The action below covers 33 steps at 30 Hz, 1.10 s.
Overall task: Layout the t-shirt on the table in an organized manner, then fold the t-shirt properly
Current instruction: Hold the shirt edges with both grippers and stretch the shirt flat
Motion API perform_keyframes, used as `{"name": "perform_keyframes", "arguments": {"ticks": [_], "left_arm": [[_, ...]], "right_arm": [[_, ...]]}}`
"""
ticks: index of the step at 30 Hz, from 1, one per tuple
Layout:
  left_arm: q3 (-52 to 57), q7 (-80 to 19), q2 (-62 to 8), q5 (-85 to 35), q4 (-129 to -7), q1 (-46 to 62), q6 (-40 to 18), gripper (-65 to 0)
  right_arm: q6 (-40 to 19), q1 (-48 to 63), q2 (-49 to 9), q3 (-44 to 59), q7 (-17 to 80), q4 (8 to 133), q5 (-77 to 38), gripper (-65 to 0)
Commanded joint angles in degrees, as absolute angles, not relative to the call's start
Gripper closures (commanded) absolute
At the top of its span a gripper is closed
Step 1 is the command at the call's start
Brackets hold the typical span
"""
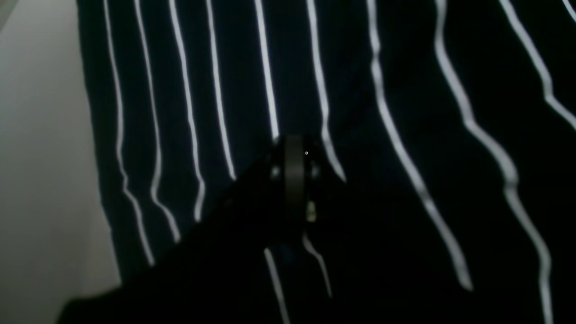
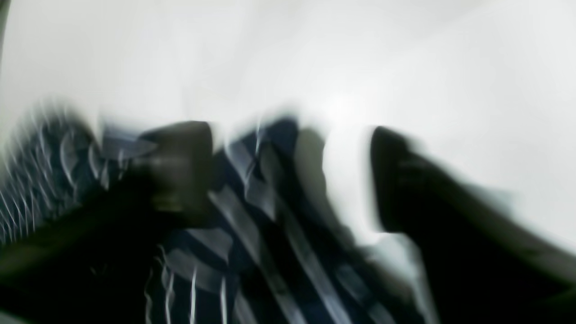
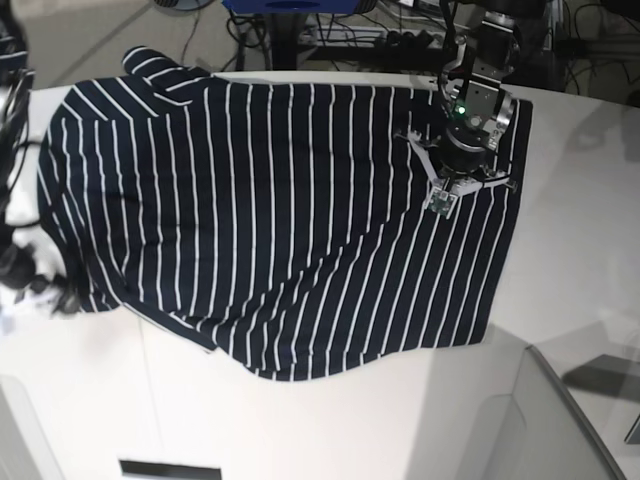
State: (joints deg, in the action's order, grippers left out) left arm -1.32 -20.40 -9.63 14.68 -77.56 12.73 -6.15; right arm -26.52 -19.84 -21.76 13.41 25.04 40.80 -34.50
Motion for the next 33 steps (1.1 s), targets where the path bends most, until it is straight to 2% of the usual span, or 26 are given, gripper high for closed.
{"name": "perform_keyframes", "arguments": {"ticks": [1,3,4,6,9,14,21,27,33], "left_arm": [[0.04,-21.49,-10.07,14.90,-78.90,12.62,-6.20,0.0],[1.10,-21.67,-9.98,14.90,-80.57,11.91,-6.20,0.0],[1.27,-21.67,-9.98,14.90,-81.36,11.12,-6.20,0.0],[1.01,-21.76,-9.98,15.08,-82.07,9.10,-6.20,0.0],[1.01,-21.76,-9.98,15.34,-79.69,5.05,-6.20,0.0],[0.92,-21.67,-9.98,15.52,-73.54,0.31,-6.20,0.0],[1.27,-21.41,-10.15,15.52,-69.23,-0.04,-6.11,0.0],[1.27,-21.41,-10.24,15.52,-67.21,1.63,-6.02,0.0],[1.36,-21.41,-11.65,15.34,-67.65,4.18,-6.02,0.0]], "right_arm": [[-27.82,-18.15,-22.02,14.02,24.57,47.43,-36.18,-18.8],[-26.77,-12.44,-19.38,15.08,27.21,57.54,-36.00,0.0],[-25.36,-10.07,-18.42,15.69,28.35,61.32,-35.91,0.0],[-22.37,-7.16,-17.10,16.04,29.58,64.84,-35.82,-4.5],[-19.65,-5.49,-16.31,16.13,29.49,63.96,-35.82,0.0],[-17.01,-5.41,-18.15,16.22,26.95,58.86,-35.38,-0.3],[-14.99,-5.49,-18.68,16.31,26.68,54.20,-30.20,-0.3],[-3.30,-2.07,-18.68,16.40,26.42,54.55,-30.46,-0.2],[7.87,5.93,-16.04,18.07,26.42,64.66,-30.55,-0.2]]}}
